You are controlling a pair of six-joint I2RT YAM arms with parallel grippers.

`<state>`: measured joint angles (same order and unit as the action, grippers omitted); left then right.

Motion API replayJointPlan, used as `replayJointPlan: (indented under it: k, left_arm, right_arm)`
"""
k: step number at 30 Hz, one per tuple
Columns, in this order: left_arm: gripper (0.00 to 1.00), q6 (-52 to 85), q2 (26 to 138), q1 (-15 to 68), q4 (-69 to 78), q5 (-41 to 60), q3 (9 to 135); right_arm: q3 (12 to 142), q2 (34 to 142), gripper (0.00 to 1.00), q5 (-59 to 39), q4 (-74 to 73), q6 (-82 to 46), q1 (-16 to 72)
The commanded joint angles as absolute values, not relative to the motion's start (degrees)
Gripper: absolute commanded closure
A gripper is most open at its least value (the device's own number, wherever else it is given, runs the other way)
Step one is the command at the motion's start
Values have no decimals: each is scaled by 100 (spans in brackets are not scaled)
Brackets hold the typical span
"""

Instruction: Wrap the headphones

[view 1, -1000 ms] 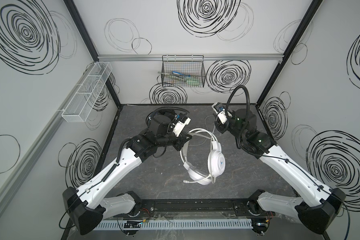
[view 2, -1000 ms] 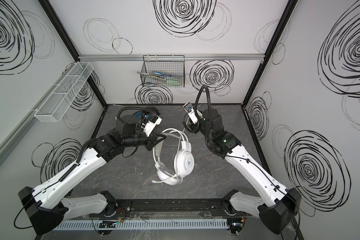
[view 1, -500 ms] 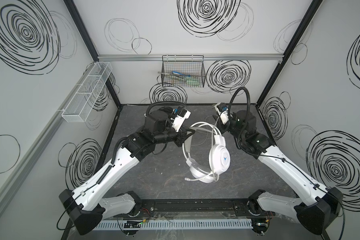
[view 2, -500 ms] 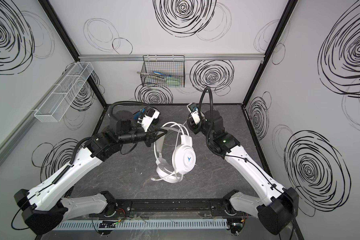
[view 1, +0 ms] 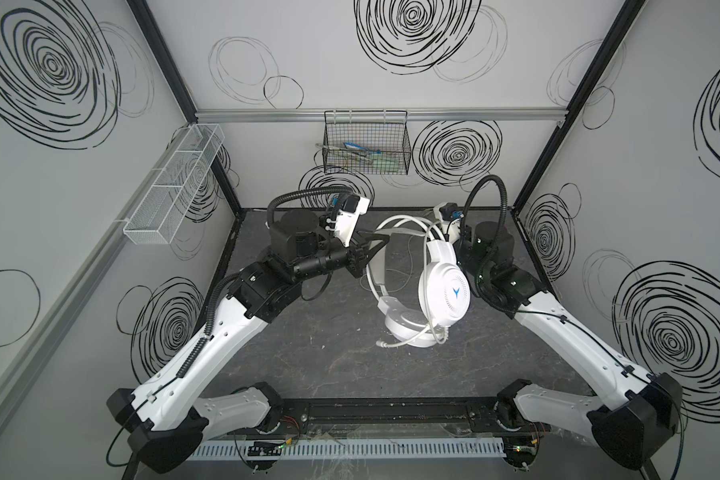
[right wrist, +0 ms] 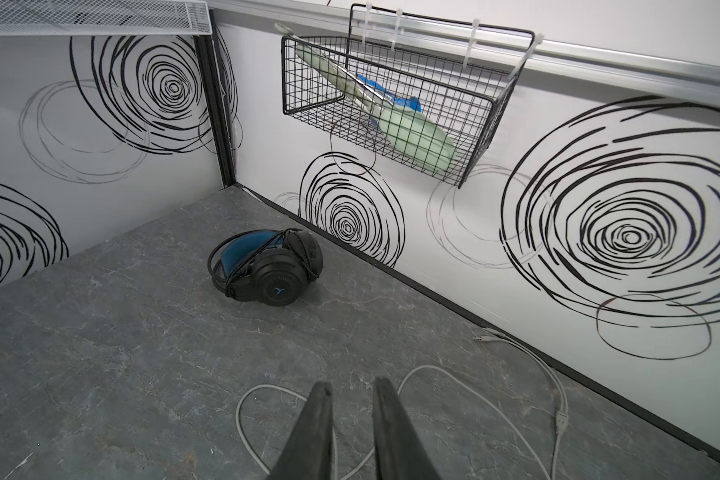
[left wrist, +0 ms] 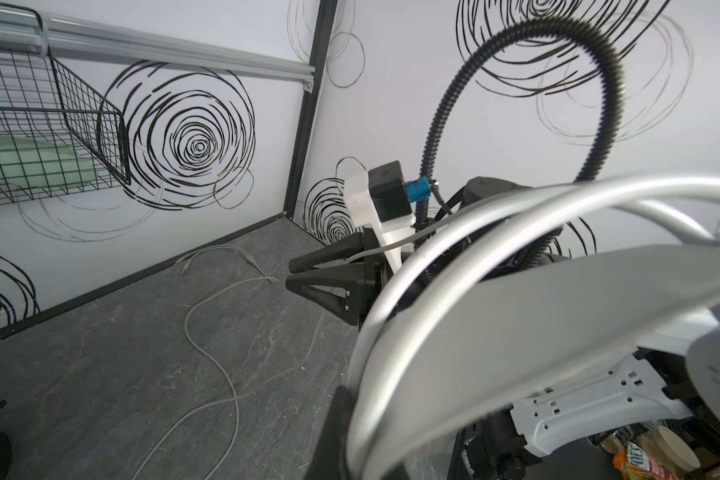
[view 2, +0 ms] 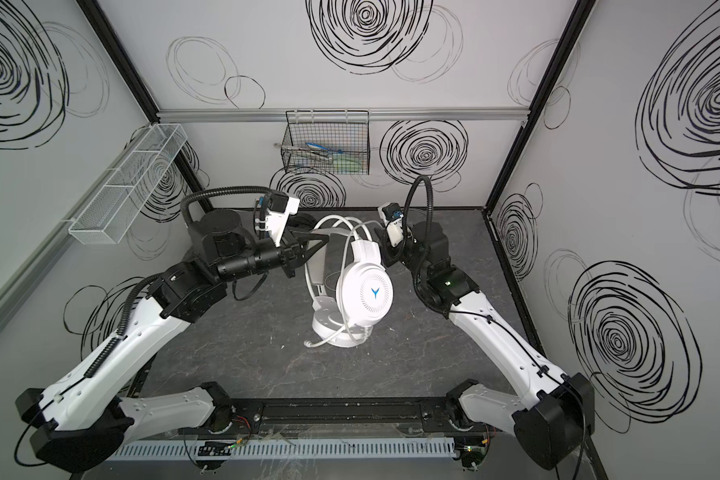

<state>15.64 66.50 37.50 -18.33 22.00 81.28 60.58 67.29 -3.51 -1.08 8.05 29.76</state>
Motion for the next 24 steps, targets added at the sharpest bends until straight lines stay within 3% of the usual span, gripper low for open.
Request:
replayJointPlan:
  k: [1,16,24]
  left_arm:
    - [100,1872,6514,3788,-1105,2141,8272]
    - [100,2425,6750,4046,-274,1507,8620]
    - [100,2904,7007,4210,21,1329,9071]
  right_arm:
    - [5933,6760,80,-595,-538,173,2751]
    - [5638,6879,62,-1412,-1109,-367,2530]
    - [5553,7037,59,-1751,-1439,-544,2568]
